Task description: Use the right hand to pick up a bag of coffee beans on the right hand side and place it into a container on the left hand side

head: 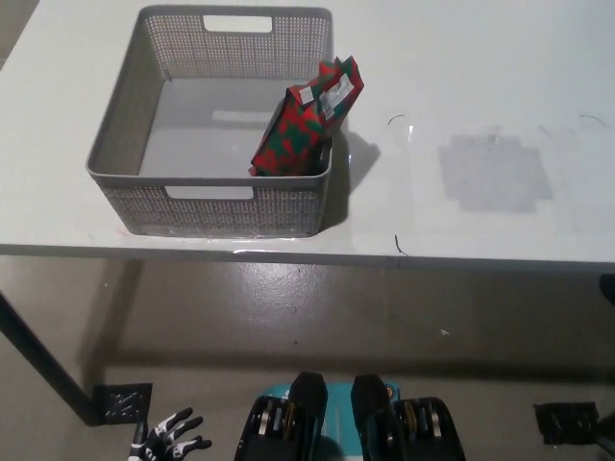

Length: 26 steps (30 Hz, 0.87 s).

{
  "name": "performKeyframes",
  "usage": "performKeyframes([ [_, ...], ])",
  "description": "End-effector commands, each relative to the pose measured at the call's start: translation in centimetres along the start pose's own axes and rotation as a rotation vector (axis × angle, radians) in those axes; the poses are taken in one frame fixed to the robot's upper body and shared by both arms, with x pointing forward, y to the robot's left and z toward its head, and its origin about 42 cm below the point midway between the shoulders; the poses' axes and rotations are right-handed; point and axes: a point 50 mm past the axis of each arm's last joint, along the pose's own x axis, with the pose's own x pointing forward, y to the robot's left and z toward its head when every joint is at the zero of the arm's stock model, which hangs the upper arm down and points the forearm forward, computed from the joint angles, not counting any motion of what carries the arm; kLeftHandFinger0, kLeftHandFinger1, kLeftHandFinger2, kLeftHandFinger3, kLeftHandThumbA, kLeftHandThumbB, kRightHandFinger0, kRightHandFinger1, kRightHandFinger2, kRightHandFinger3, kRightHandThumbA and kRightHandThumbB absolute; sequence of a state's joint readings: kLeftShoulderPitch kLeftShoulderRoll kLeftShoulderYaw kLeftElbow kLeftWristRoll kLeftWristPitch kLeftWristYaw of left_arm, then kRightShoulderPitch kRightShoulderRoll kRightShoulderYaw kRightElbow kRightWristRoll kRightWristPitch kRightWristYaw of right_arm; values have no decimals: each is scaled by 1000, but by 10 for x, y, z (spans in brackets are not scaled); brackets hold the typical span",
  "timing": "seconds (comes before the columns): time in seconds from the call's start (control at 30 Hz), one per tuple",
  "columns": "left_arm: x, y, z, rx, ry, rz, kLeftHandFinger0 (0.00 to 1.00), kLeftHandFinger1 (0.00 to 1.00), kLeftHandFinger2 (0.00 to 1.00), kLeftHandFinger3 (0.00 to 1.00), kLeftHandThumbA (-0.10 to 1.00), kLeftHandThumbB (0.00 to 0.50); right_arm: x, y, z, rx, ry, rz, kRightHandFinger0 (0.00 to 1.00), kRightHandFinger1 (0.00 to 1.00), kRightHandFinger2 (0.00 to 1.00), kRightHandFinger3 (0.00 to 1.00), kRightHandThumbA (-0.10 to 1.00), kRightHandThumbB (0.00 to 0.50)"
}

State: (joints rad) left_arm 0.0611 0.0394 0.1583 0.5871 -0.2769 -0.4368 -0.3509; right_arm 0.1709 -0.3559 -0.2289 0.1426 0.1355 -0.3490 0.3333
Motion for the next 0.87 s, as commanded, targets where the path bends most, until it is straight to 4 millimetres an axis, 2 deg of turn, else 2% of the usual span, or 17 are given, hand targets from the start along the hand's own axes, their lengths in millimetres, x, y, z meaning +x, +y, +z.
performKeyframes([
  [0.0,3,-3,9,12,-59,-37,949,619,759,756,925,500,-1,-16,9,-5,-72,-28,1000,1000,1000,1000,929,18],
  [0.17,5,-1,10,19,-61,-31,947,601,741,751,931,500,0,-14,11,-12,-78,-33,1000,1000,1000,1000,914,10],
  [0.27,6,1,11,20,-61,-36,902,578,741,751,925,500,1,-15,9,-1,-77,-29,1000,1000,1000,1000,900,9],
  [0.37,5,1,11,22,-60,-38,901,588,739,753,928,500,1,-15,8,-7,-75,-33,1000,1000,1000,1000,902,22],
  [0.57,4,2,12,25,-62,-34,912,594,746,746,912,500,0,-12,5,-9,-80,-36,1000,1000,1000,1000,909,18],
  [0.67,4,2,11,28,-59,-38,916,598,750,755,918,500,-1,-11,5,-3,-82,-40,1000,1000,1000,1000,892,1],
  [0.83,5,2,10,26,-58,-36,914,592,773,769,922,500,-3,-10,1,23,-72,-41,1000,1000,1000,1000,879,9],
])
